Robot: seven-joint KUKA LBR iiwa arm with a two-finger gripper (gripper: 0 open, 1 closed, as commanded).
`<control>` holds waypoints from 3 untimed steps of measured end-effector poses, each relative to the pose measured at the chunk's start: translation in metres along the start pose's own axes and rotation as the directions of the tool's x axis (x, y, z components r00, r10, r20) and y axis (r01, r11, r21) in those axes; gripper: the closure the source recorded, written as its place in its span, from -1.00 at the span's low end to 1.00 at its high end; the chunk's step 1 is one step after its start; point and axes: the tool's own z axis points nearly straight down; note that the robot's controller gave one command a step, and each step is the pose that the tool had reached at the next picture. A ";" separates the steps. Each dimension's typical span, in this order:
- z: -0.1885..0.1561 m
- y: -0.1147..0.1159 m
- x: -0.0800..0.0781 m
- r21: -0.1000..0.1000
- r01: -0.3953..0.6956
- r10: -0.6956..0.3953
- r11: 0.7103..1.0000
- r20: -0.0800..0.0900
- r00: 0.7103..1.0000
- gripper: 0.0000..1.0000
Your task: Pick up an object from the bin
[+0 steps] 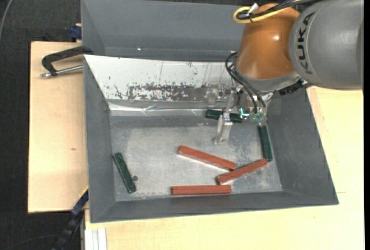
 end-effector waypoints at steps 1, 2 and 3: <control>0.072 0.021 0.030 -0.001 0.028 -0.028 1.000 0.000 1.000 -1.00; 0.068 0.053 0.073 0.000 0.155 -0.155 0.988 0.005 0.988 -1.00; 0.069 0.051 0.072 0.001 0.152 -0.152 0.988 0.006 0.988 1.00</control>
Offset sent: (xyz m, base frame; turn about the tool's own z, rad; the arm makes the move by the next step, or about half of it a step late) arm -0.0290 0.0190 -0.0687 -0.0258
